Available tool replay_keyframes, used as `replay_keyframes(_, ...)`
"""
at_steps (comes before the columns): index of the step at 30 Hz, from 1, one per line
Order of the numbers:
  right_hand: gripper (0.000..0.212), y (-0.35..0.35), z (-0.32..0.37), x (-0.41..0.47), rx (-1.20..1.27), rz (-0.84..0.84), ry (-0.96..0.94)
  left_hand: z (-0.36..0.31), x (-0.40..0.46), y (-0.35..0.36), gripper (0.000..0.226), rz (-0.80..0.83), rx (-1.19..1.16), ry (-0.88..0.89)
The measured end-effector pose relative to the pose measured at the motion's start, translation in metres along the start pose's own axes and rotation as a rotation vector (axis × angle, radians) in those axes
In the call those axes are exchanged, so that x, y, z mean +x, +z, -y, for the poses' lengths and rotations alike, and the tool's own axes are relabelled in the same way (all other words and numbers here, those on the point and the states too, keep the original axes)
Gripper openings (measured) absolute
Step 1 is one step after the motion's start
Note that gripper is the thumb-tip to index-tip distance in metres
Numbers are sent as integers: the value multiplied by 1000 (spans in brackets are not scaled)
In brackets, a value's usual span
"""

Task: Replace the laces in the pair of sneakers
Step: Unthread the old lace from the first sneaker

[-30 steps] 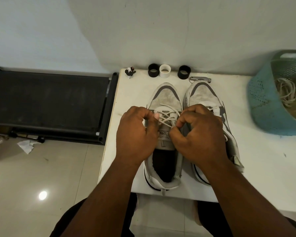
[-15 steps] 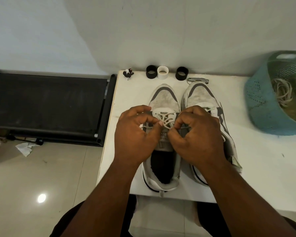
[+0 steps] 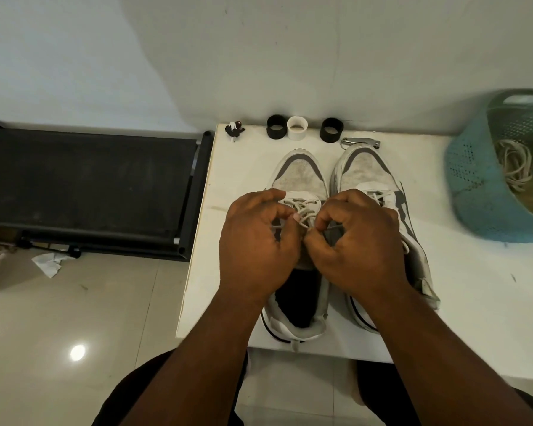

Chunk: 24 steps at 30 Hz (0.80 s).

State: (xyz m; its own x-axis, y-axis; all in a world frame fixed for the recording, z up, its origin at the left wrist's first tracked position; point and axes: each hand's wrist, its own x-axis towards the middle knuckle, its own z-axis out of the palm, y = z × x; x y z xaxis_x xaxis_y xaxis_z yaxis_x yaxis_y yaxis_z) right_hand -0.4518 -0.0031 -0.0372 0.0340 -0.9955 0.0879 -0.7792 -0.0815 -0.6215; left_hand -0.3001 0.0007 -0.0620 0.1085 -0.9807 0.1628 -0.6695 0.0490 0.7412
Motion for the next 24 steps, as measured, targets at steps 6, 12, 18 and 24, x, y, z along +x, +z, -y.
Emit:
replay_keyframes(6, 10, 1, -3, 0, 7, 10, 20, 17, 17, -13, 6, -419, -421, -576)
replay_keyframes(12, 26, 0, 2, -1, -86, 27, -16, 5, 6, -9, 33, -54, -202, -131)
replay_keyframes(18, 26, 8, -5, -5, -217, 86, -90, 11, 5, -13, 25, 138, -96, 35)
replay_keyframes(24, 10, 3, -5, 0, 171, -161, 37, 13, 4, -14, 14, 31, -157, 40)
